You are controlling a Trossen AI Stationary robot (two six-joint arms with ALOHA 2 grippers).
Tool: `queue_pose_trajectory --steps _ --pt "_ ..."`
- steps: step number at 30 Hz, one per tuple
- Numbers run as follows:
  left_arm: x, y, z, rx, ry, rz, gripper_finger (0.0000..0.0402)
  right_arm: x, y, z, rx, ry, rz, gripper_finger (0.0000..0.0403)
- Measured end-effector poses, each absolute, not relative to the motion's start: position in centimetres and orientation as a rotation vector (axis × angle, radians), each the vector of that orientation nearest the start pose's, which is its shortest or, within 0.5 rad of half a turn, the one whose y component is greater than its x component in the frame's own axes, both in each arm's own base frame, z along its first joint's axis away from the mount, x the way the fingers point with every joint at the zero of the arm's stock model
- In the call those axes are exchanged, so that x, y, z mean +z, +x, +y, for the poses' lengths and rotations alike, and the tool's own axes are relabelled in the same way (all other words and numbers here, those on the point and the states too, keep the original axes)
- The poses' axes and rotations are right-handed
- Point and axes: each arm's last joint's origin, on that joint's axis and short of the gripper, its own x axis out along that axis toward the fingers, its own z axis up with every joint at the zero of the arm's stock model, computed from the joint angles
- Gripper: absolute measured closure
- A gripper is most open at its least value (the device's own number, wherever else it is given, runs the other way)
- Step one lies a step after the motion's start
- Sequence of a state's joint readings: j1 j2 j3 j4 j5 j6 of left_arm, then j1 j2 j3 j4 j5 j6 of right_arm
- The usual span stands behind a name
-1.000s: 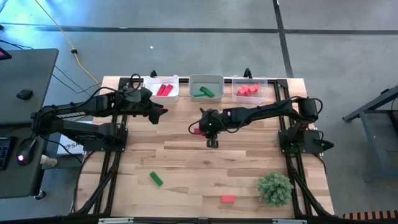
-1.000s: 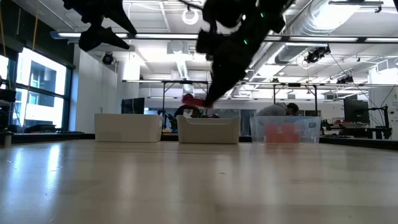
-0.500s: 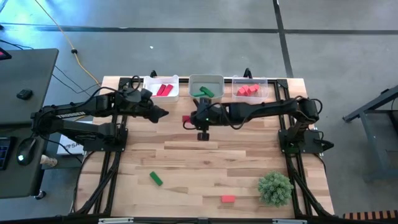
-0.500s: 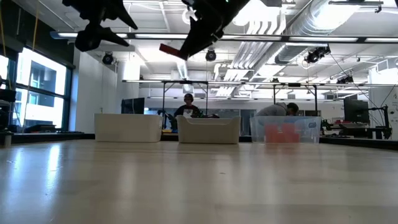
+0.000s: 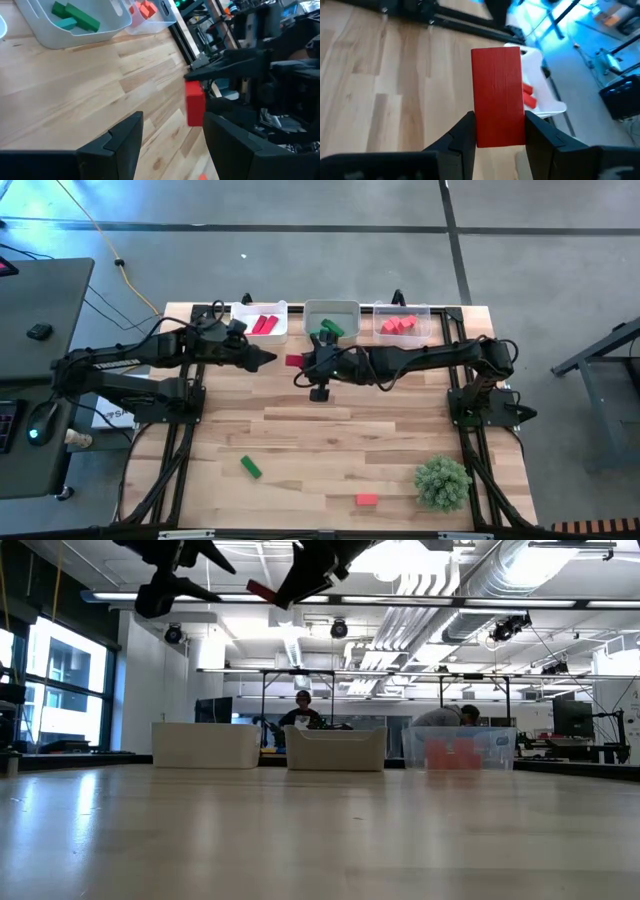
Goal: Sort & place blocks by color
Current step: Put the red block into the white bin
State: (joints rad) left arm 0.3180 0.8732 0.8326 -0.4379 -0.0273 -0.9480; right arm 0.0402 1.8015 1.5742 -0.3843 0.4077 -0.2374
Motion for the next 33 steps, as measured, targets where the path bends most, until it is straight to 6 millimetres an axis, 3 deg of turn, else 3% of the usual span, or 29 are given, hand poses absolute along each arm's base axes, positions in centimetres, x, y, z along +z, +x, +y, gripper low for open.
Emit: queue_pose_trajectory --steps 33 --pt "27.8 24.0 7.1 0.496 -0.984 0.322 0.0206 30.7 40.7 0.0 -0.338 -0.385 0.682 0.0293"
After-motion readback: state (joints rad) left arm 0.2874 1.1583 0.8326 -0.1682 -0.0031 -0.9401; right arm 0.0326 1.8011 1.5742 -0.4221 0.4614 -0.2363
